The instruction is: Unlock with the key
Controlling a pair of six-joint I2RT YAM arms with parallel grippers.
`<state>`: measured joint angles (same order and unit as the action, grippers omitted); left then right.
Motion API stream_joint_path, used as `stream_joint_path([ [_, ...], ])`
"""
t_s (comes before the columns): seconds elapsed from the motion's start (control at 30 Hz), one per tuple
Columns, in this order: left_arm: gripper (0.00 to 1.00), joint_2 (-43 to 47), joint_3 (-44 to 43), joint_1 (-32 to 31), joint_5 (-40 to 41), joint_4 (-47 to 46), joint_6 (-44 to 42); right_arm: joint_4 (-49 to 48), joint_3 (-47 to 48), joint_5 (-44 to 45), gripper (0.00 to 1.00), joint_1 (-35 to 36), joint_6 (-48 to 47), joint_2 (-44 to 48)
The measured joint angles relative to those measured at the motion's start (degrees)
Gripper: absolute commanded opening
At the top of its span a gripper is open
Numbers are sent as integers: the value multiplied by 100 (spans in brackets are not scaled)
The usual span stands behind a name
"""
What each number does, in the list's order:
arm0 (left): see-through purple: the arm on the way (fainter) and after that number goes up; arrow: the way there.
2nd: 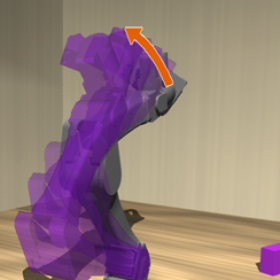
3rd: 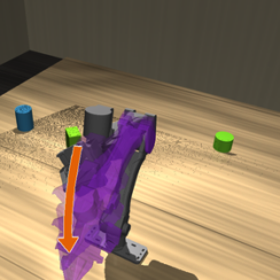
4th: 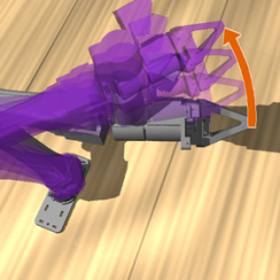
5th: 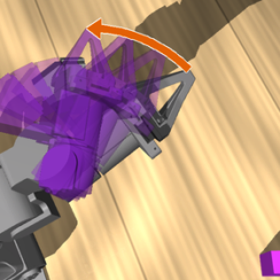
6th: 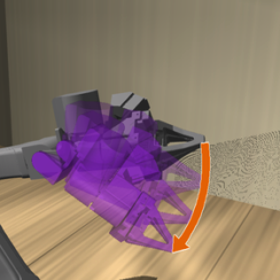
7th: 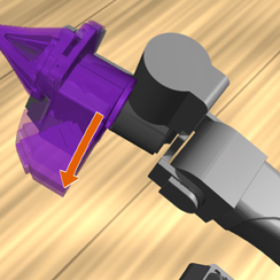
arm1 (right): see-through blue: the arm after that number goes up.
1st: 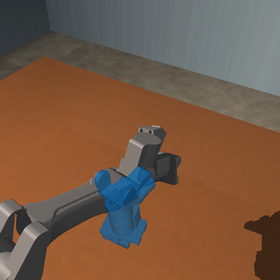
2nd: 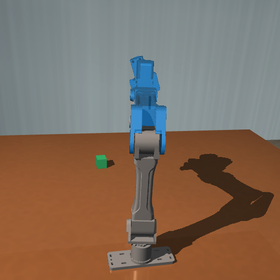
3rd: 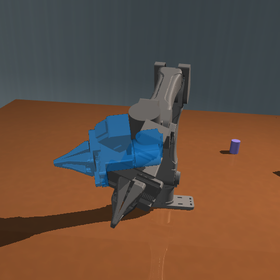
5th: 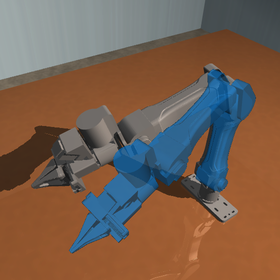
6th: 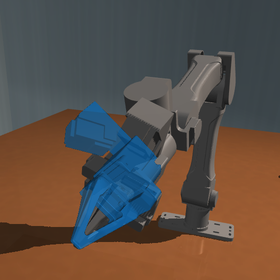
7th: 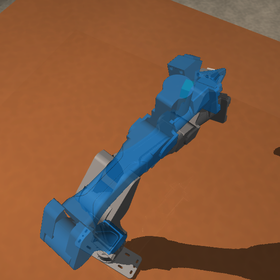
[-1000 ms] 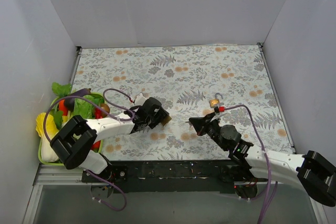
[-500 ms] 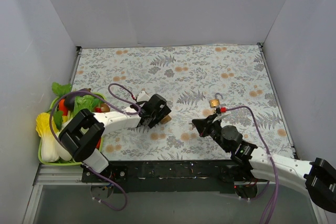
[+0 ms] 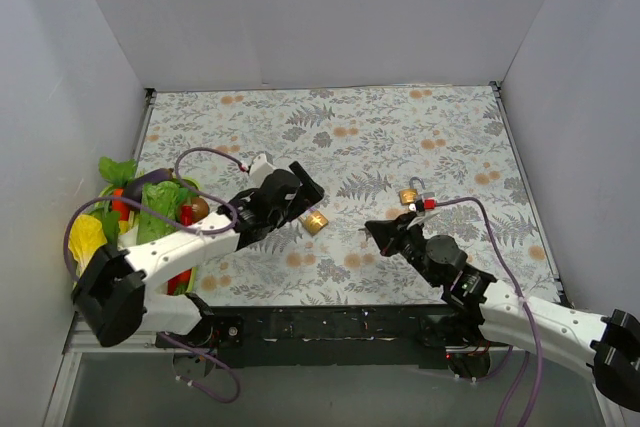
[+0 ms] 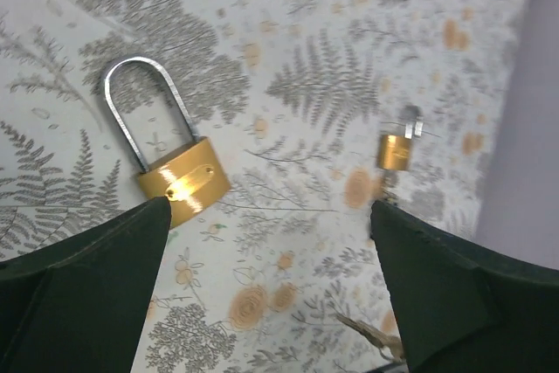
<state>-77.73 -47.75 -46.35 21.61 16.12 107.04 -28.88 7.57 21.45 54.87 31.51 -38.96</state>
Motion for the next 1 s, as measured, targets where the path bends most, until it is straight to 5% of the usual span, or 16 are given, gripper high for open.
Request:
stream_joint_path([
  [0.13,98,1517,654,-2,-409,-981,-1014,59,332,-251,1,2,-15,131],
  [0.33,94,2798,1425,0,-2306,-2546,-2024,92,780,-855,1,0,142,411],
  [0.8,77,2258,1427,0,-5466,-3803,-2229,-52,1488,-2122,1,0,741,385],
  [1.0,52,2164,1425,0,-5969,-4144,-2063,-282,1493,-2411,1,-2,907,142],
])
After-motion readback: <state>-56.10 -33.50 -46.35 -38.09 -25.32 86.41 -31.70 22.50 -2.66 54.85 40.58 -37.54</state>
